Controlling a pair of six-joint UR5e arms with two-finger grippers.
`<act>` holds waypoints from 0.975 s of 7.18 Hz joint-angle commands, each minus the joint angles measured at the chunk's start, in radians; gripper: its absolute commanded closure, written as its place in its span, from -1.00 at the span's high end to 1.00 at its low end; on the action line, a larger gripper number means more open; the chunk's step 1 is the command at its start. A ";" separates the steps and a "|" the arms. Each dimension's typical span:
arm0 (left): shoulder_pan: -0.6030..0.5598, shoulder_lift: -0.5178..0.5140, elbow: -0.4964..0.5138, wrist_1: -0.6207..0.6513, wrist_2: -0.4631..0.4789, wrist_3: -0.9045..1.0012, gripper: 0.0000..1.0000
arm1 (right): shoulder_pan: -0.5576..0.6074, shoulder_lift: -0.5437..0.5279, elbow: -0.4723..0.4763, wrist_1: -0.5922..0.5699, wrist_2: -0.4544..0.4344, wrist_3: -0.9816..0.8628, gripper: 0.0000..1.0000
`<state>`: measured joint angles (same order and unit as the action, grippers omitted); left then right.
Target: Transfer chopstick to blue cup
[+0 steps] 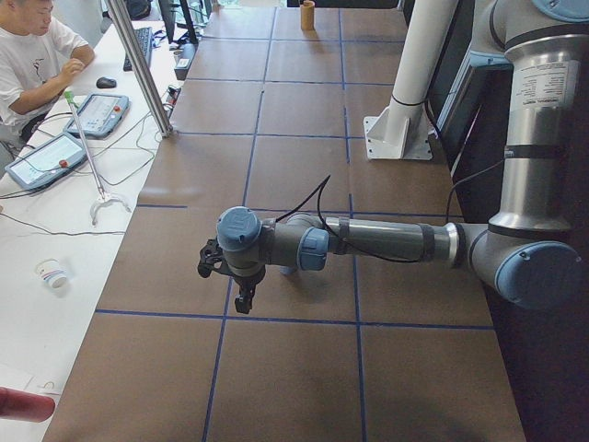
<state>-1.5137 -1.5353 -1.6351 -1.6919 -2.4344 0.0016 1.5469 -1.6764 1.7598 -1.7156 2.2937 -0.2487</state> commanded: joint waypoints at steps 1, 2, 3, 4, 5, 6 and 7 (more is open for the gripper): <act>0.080 0.064 -0.005 -0.220 -0.003 -0.221 1.00 | -0.002 0.000 -0.005 -0.001 0.015 0.002 1.00; 0.152 0.082 -0.002 -0.330 0.041 -0.324 1.00 | -0.002 -0.002 -0.006 -0.001 0.027 -0.001 1.00; 0.244 0.081 -0.005 -0.357 0.079 -0.477 1.00 | -0.002 -0.002 -0.005 -0.001 0.029 -0.001 1.00; 0.283 0.081 -0.005 -0.409 0.080 -0.538 1.00 | -0.004 -0.002 -0.006 -0.001 0.030 -0.001 1.00; 0.317 0.086 -0.005 -0.464 0.081 -0.548 1.00 | -0.004 -0.003 -0.006 -0.001 0.032 -0.001 1.00; 0.320 0.104 -0.005 -0.506 0.081 -0.546 0.99 | -0.005 -0.005 -0.008 -0.001 0.035 -0.001 1.00; 0.332 0.115 -0.003 -0.518 0.080 -0.548 0.99 | -0.005 -0.009 -0.008 -0.001 0.052 -0.001 1.00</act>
<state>-1.1983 -1.4353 -1.6395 -2.1777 -2.3545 -0.5395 1.5423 -1.6817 1.7524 -1.7165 2.3314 -0.2500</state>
